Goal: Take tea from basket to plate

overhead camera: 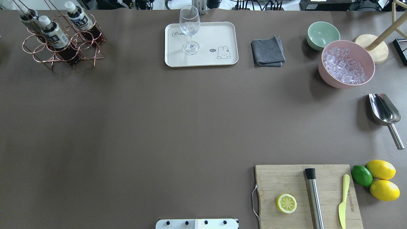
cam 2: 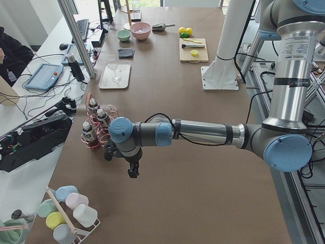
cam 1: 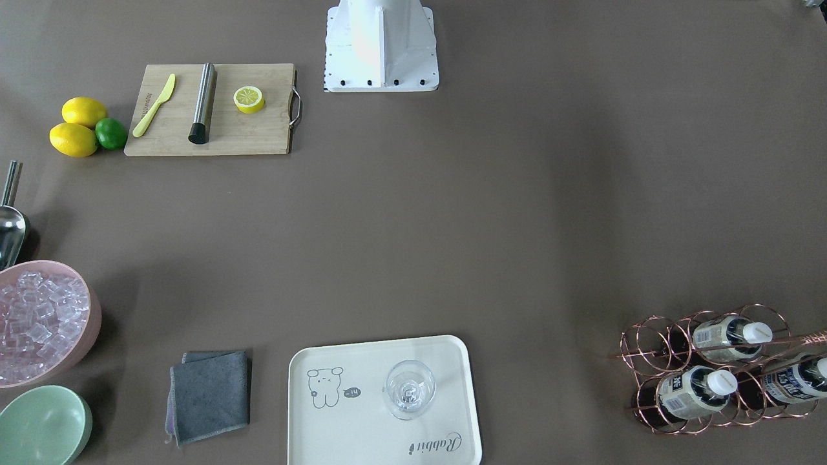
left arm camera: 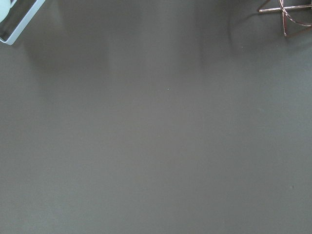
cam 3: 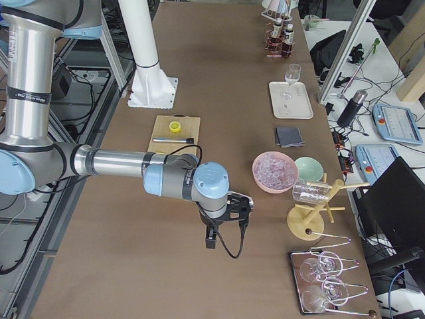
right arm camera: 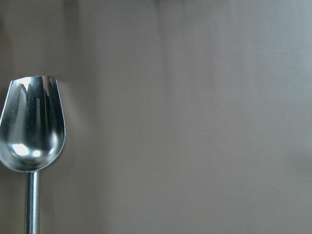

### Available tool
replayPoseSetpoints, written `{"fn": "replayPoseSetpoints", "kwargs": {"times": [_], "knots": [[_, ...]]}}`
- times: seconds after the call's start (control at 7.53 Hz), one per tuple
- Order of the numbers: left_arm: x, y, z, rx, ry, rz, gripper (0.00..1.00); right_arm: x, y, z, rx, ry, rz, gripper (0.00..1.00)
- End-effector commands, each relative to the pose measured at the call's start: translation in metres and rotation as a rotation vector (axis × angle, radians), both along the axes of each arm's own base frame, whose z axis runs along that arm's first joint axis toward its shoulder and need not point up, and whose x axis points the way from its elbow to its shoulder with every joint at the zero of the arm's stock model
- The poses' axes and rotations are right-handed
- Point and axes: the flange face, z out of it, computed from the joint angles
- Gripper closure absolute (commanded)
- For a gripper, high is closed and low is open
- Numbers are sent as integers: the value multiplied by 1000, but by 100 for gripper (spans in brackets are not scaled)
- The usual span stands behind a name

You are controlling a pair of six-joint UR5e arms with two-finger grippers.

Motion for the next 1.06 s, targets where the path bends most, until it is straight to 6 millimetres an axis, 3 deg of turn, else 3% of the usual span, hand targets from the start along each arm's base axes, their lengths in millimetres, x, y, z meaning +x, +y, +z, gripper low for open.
{"fn": "replayPoseSetpoints", "kwargs": {"times": [0.0, 0.27, 0.93], "knots": [[-1, 6, 5, -3, 2, 0, 2, -1, 12, 1, 2, -2, -12, 0], [-1, 5, 1, 2, 2, 0, 2, -2, 12, -13, -41, -6, -15, 0], [0, 3, -1, 5, 2, 2, 2, -4, 13, -13, 79, 38, -171, 0]]}}
